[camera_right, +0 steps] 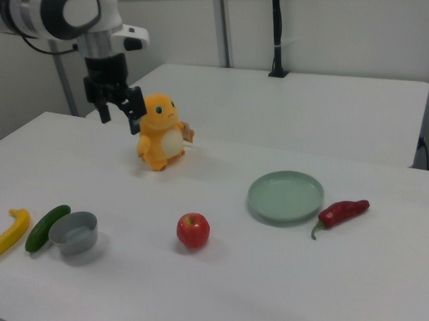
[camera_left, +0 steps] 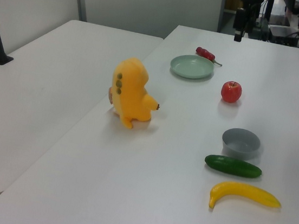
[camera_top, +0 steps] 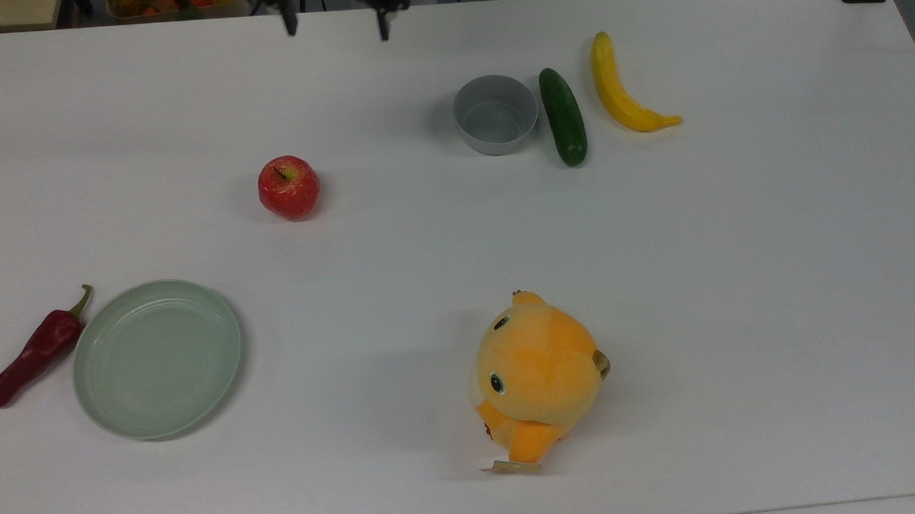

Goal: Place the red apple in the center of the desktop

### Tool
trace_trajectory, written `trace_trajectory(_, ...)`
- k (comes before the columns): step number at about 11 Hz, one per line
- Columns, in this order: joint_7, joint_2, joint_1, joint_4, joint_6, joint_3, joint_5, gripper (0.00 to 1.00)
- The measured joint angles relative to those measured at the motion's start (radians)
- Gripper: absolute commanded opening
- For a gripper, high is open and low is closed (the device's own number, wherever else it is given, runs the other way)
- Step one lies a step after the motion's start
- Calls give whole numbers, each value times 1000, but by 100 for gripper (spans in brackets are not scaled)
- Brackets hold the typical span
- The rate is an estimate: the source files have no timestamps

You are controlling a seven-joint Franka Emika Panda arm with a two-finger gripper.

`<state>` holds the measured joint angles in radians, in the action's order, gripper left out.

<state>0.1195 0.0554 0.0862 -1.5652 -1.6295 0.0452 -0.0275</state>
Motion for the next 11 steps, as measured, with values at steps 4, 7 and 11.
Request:
trace_trajectory(4, 27, -65, 1, -3, 35, -56, -22, 100)
trace_trajectory(7, 8, -69, 13, -18, 16, -60, -22, 100)
trace_trajectory(11, -85, -67, 7, -44, -84, -46, -22, 100)
